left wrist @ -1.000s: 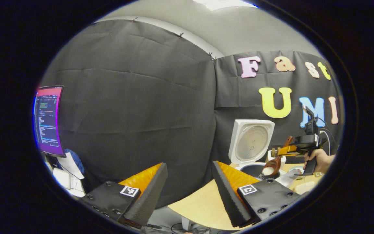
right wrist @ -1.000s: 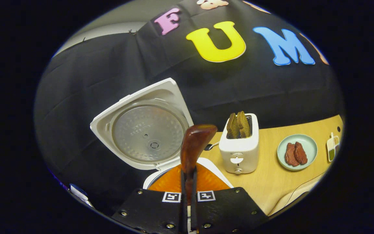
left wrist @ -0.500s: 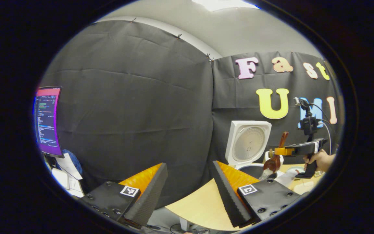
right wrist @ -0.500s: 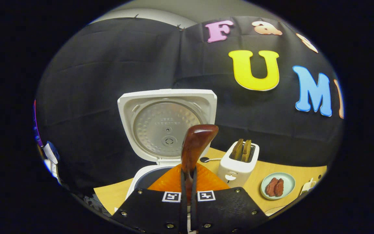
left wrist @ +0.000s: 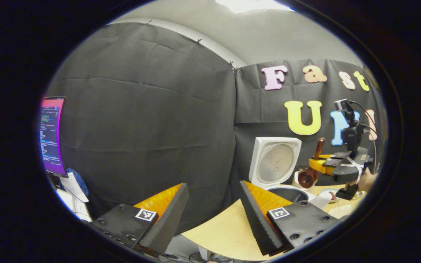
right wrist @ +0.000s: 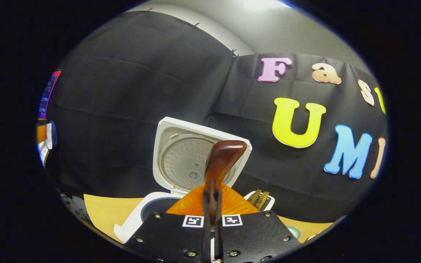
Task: Close the left gripper, press the button to open the rice cooker; take a wooden spoon from the chopstick holder with the right hand, scoop a spoonful of rice and pour it into the rice cooker, then put the wooden spoon back into the chopstick holder.
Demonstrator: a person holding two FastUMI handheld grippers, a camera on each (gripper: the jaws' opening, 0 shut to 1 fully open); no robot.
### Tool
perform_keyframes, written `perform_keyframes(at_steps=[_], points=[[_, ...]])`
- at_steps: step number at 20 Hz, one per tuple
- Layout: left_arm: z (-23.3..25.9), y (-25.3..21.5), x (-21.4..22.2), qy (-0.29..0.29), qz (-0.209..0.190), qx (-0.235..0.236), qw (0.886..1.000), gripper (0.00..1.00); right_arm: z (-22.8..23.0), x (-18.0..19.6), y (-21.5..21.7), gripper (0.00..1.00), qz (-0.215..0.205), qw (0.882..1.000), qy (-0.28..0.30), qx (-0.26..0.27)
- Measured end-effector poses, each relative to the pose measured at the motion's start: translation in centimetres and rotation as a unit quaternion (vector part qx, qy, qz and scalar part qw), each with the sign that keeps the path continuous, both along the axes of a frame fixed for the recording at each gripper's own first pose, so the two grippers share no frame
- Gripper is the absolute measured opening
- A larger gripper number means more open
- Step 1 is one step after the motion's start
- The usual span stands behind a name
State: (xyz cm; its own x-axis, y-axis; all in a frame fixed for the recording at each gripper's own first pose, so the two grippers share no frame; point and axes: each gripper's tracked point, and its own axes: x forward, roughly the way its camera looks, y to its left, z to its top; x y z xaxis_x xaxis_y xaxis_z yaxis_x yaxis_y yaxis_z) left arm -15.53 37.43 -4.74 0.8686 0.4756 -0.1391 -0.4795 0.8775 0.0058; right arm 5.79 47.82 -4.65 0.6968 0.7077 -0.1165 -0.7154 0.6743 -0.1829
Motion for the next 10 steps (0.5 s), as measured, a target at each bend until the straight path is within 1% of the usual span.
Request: perform_keyframes(at_steps=[2,3,4,6,9,10], points=[[0.1,-0.3,0.7,-0.002,-0.005,0.001,1.000,0.96,0.7,-0.3,-0.4,0.04,-0.001,1.000,-0.007,0.000],[0.3,-0.6,1.1,-0.004,-0.009,0.002,1.000,0.92,0.9,-0.5,-0.6,0.04,-0.001,1.000,0.000,0.004],[0.5,-0.9,1.3,-0.006,-0.013,0.003,1.000,0.92,1.3,-0.6,-0.7,0.04,-0.001,1.000,0.009,0.013],[0.9,-1.7,2.0,-0.010,-0.022,0.004,1.000,0.99,2.0,-0.6,-1.6,0.04,-0.003,0.999,0.029,0.033],[1.5,-3.1,3.6,-0.016,-0.041,0.006,0.999,0.99,3.2,-0.6,-4.2,0.04,-0.015,0.997,0.048,0.056],[1.8,-3.6,4.2,-0.019,-0.047,0.007,0.999,0.92,3.7,-0.6,-5.4,0.04,-0.022,0.997,0.052,0.060]])
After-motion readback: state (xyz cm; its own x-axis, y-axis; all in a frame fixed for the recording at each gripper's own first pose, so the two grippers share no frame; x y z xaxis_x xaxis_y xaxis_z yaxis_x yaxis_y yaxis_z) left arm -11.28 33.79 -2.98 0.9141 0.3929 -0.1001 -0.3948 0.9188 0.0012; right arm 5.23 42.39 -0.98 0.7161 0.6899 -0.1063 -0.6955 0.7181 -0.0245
